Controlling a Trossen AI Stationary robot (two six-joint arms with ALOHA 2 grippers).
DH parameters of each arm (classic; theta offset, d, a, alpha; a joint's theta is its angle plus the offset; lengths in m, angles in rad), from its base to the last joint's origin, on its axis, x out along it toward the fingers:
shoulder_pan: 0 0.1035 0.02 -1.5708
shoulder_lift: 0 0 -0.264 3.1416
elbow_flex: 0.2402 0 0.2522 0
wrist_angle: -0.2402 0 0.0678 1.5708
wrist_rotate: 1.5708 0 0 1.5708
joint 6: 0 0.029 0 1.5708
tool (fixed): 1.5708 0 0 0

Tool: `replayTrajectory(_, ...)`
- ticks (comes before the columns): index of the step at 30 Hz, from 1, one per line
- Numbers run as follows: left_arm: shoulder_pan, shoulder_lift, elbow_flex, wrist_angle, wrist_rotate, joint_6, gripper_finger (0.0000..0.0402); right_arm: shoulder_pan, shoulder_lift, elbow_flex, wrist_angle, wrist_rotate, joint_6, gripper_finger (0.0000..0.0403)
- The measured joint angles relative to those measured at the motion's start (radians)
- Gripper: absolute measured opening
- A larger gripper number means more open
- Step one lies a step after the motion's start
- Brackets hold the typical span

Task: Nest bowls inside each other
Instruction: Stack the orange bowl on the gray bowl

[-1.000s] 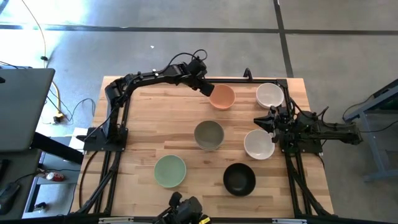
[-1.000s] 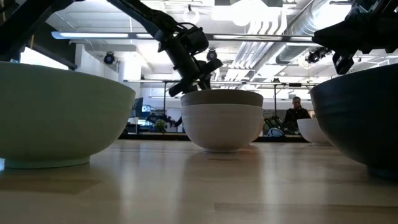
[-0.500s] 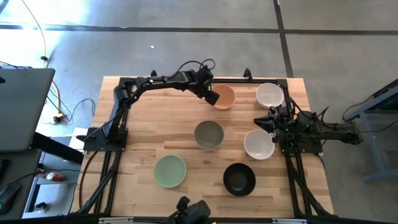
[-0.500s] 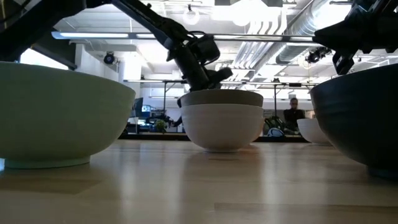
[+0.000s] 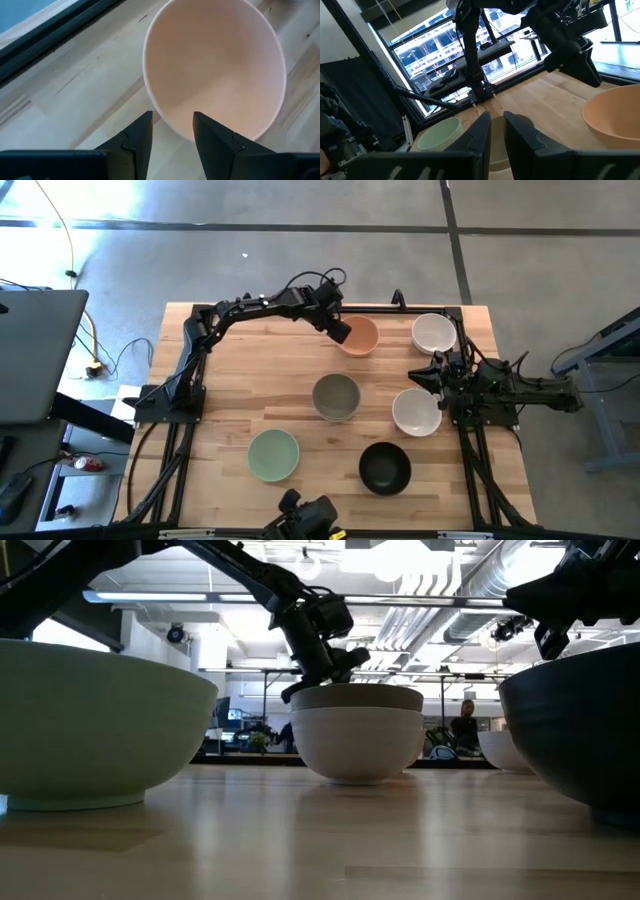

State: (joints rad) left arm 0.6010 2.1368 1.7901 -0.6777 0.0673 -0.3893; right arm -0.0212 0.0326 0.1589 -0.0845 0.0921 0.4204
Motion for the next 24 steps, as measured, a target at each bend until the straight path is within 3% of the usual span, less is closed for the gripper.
replayTrajectory(24,-0.019,0.031,-0.002,0.000,0.015,-0.012,0.0131,0.000,0.000,0.000,0.000,-0.003,0.006,0.0044)
